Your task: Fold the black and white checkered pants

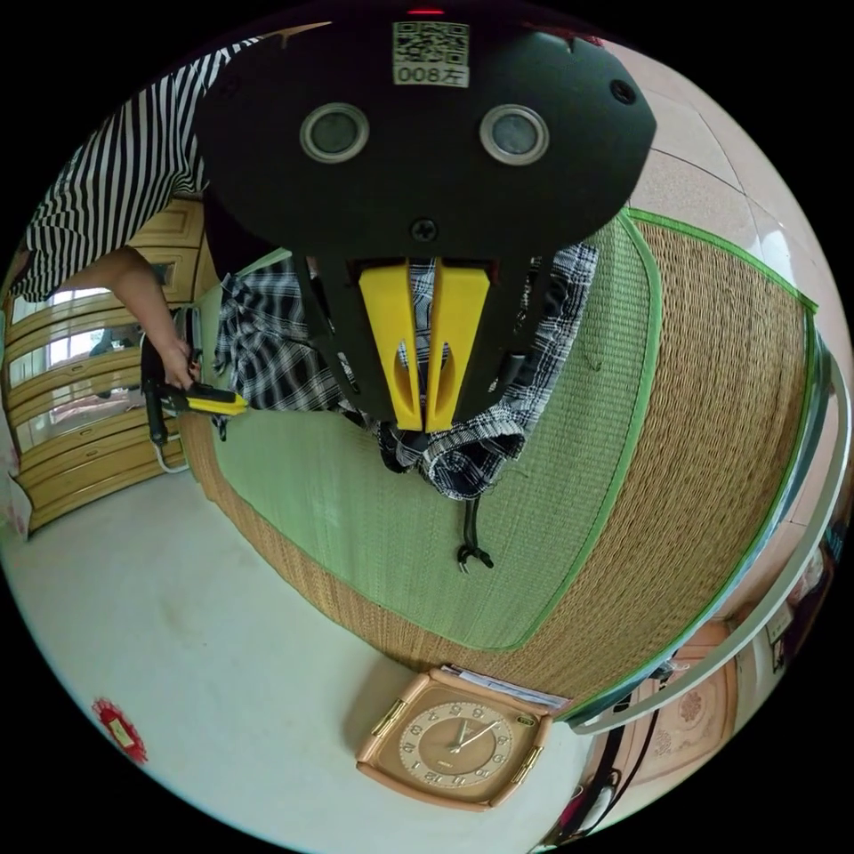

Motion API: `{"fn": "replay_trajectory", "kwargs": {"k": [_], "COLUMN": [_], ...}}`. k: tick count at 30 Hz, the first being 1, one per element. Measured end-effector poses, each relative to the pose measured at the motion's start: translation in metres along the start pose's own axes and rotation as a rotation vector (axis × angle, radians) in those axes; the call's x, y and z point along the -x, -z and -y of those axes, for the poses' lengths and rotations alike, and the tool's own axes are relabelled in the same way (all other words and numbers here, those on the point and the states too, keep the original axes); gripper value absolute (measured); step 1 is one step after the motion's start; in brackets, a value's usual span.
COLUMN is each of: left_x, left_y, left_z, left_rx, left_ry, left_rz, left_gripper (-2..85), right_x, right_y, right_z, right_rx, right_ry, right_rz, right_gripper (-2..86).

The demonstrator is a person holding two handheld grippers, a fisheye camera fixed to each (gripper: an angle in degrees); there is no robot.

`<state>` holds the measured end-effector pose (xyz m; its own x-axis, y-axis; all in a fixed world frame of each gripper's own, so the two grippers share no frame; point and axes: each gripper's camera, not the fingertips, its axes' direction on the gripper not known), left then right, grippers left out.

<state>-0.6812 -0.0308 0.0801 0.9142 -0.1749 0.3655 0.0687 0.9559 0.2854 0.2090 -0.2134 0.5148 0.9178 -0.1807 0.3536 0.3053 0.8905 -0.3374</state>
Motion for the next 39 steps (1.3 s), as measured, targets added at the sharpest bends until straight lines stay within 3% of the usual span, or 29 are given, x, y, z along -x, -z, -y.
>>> {"fn": "replay_trajectory", "kwargs": {"k": [5,14,20,26,33,39], "left_x": [-0.017,-0.053,-0.075,-0.109,-0.23,-0.353], "left_y": [-0.003,0.005,-0.04,-0.053,-0.131,-0.208], "left_z": [0.009,0.065,0.118,0.114,0.105,0.118], "left_rx": [-0.018,-0.208,-0.099,-0.111,0.108,0.245], "left_ry": [-0.011,-0.011,0.058,0.023,-0.28,-0.564], "left_rz": [0.005,-0.025,0.087,0.115,-0.204,-0.142], "left_gripper": [0.4,0.5,0.4,0.3,1.3,1.3], "right_x": [0.004,-0.035,-0.1,-0.152,-0.229,-0.254], "right_y": [0.004,0.16,0.147,0.161,0.145,0.153], "right_z": [-0.007,-0.037,-0.001,-0.077,-0.19,-0.204], "right_rx": [0.04,-0.405,-0.231,-0.279,-0.217,-0.216], "right_ry": [0.027,-0.097,-0.274,-0.425,-0.692,-0.694], "right_rz": [-0.049,-0.13,-0.103,-0.112,-0.025,-0.033], "right_gripper": [0.9,0.4,4.8,6.3,8.2,8.3]}}
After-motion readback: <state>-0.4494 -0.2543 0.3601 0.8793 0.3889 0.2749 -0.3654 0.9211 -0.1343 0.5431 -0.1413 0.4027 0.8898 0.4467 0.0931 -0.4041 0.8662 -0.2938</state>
